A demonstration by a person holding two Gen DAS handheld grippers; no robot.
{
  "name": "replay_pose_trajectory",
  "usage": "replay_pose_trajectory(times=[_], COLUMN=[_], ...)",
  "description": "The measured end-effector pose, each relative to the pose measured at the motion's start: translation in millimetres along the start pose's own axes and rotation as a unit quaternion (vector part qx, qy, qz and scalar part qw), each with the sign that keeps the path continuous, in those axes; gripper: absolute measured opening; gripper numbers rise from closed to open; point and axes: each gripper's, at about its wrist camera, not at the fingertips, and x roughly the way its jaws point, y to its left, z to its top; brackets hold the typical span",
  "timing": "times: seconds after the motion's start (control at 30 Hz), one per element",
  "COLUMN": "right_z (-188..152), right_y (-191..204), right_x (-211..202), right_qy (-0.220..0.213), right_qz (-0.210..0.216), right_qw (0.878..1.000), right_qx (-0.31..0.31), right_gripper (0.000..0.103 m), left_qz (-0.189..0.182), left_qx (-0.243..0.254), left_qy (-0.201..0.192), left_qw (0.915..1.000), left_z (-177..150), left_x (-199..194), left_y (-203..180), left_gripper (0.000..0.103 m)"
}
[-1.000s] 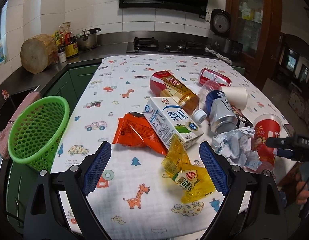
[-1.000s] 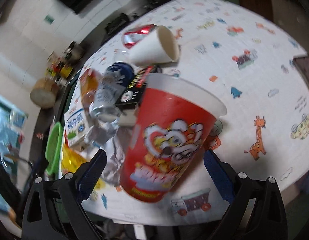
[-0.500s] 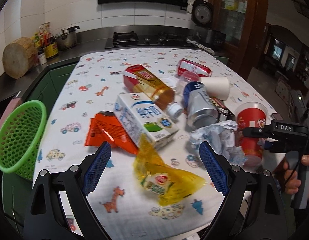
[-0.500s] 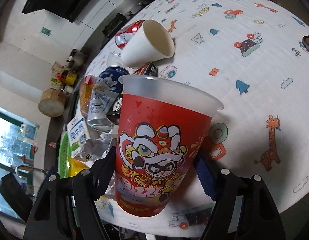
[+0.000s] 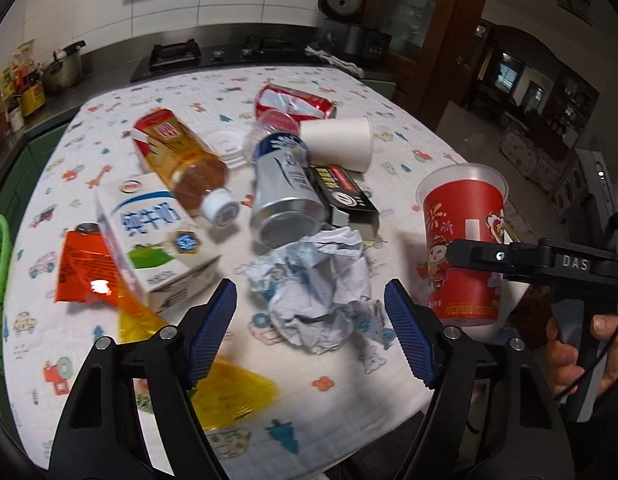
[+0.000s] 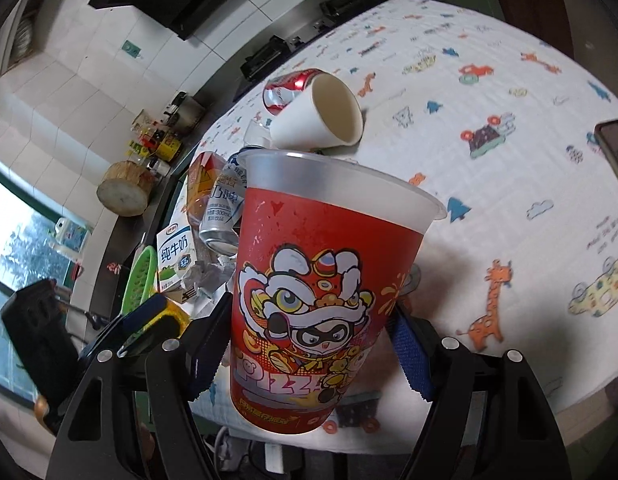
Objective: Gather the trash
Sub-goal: 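Grasp the red paper cup with the right tool while the left tool grasps crumpled foil, then carry the foil and red cup to the green basket and release both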
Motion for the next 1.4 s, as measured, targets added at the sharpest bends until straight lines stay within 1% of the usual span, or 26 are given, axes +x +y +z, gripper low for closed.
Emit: replay_pose_trajectory(times=[0.13,0.2,0.43,0.5,0.53,0.6,0.63,0.7,0.8,0.83,0.97,1.1,1.17,1.3,1.4], right_z=[1.4,2.7,5.3,5.2,5.1,5.0,5.0,4.5,4.6,4.9,6.8,13.1,16.1,21.6,23.8], right_y=[-1.4,-2.0,-6.2,-6.3,-6.4,-5.3,-4.0,0.1,8.2,11.5,27.5,51.9,67.8,100.7,126.2], right_x=[-4.6,-5.8,-6.7,-7.2,-7.8,-8.8,-9.8,-11.8,-14.3,-14.7,-12.3,-3.4,2.6,17.8,31.2], right_qy=[-0.005,-0.006,-0.006,-0.006,-0.006,-0.007,-0.008,-0.009,-0.01,-0.01,-0.001,0.014,0.023,0.044,0.061], right_qz=[-0.001,-0.003,-0.004,-0.004,-0.004,-0.003,-0.003,-0.001,0.004,0.007,0.023,0.043,0.054,0.079,0.098], right_qw=[1.0,1.0,0.999,0.999,0.999,0.999,0.999,0.999,0.998,0.998,0.997,0.994,0.991,0.985,0.98], right_qx=[-0.014,-0.022,-0.033,-0.033,-0.033,-0.035,-0.037,-0.043,-0.055,-0.059,-0.075,-0.1,-0.117,-0.145,-0.163], right_gripper=[0.072,0.072,0.072,0.072,0.072,0.072,0.072,0.072,0.072,0.072,0.072,0.072,0.072,0.072,0.072], left_qz=[-0.009,-0.004,0.012,0.014,0.013,0.007,0.005,0.005,0.009,0.006,0.014,0.022,0.031,0.061,0.09], left_qx=[0.007,0.011,-0.002,0.0,0.001,0.001,0.001,0.002,0.001,-0.002,-0.005,-0.023,-0.034,-0.057,-0.077], left_qy=[0.015,0.019,0.04,0.04,0.038,0.032,0.031,0.025,0.015,0.01,-0.01,-0.034,-0.05,-0.082,-0.102], left_qw=[0.9998,0.9998,0.9991,0.9991,0.9992,0.9995,0.9995,0.9997,0.9999,0.9999,0.9998,0.9989,0.9977,0.9932,0.9877], left_z=[2.1,3.4,5.7,5.9,5.9,6.1,6.3,6.3,5.6,5.4,6.2,9.5,10.7,11.5,9.3], left_x=[17.6,26.3,53.3,56.0,55.4,51.9,50.9,45.9,35.0,28.8,6.2,-23.8,-42.4,-77.5,-102.8], left_y=[-8.2,-12.3,-10.7,-10.9,-10.7,-10.2,-9.2,-8.1,-5.8,-3.8,5.1,22.9,35.3,61.8,86.2], left_gripper=[0.069,0.069,0.069,0.056,0.053,0.04,0.037,0.034,0.032,0.032,0.031,0.031,0.031,0.031,0.031])
